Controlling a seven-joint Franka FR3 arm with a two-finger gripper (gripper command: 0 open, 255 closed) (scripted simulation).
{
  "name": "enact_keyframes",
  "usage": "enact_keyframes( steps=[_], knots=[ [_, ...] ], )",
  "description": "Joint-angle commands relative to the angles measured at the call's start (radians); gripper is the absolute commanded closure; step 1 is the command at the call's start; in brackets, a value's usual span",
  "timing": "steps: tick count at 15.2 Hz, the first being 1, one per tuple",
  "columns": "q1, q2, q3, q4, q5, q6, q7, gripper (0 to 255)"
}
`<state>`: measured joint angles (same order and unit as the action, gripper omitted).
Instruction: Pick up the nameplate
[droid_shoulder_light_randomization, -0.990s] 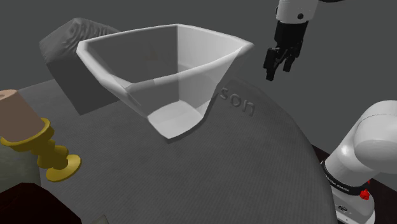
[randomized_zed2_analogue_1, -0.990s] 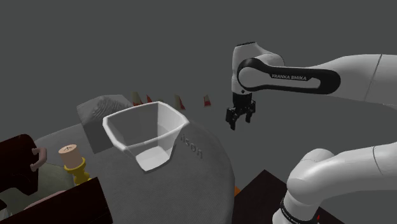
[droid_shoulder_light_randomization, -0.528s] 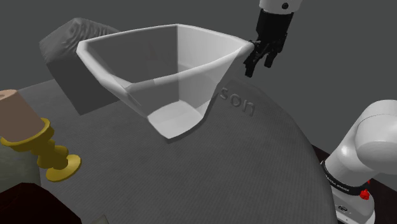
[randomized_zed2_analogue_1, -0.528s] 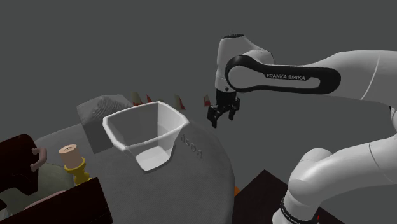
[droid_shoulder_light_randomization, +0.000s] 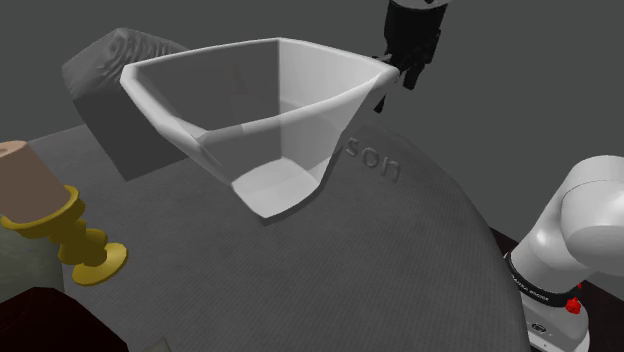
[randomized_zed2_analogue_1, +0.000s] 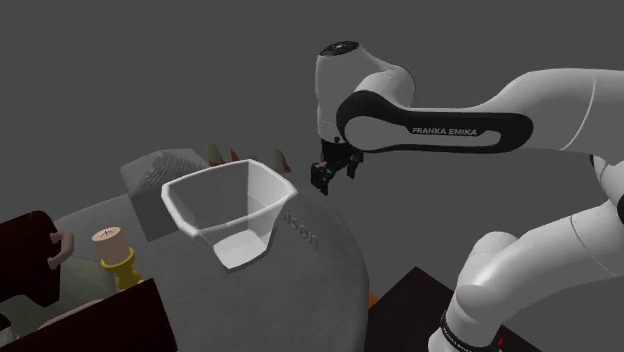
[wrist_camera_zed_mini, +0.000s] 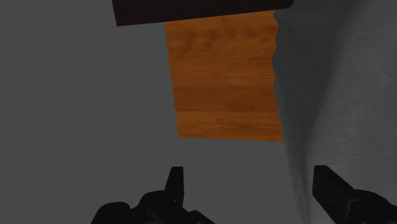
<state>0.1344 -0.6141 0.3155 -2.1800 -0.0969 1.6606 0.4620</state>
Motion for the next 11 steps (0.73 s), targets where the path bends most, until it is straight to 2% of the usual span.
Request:
enact_keyframes(
  steps=[1,9,11],
  knots=[
    [0.046,0.047,0.037,0.043,0.127,0.153,0.077,0],
    [0.032,0.187,0.214,0.242,0.029,0.21,0.238,0],
    [0.033,0.185,0.217,0.228,0.028,0.224,0.242,0]
  ],
)
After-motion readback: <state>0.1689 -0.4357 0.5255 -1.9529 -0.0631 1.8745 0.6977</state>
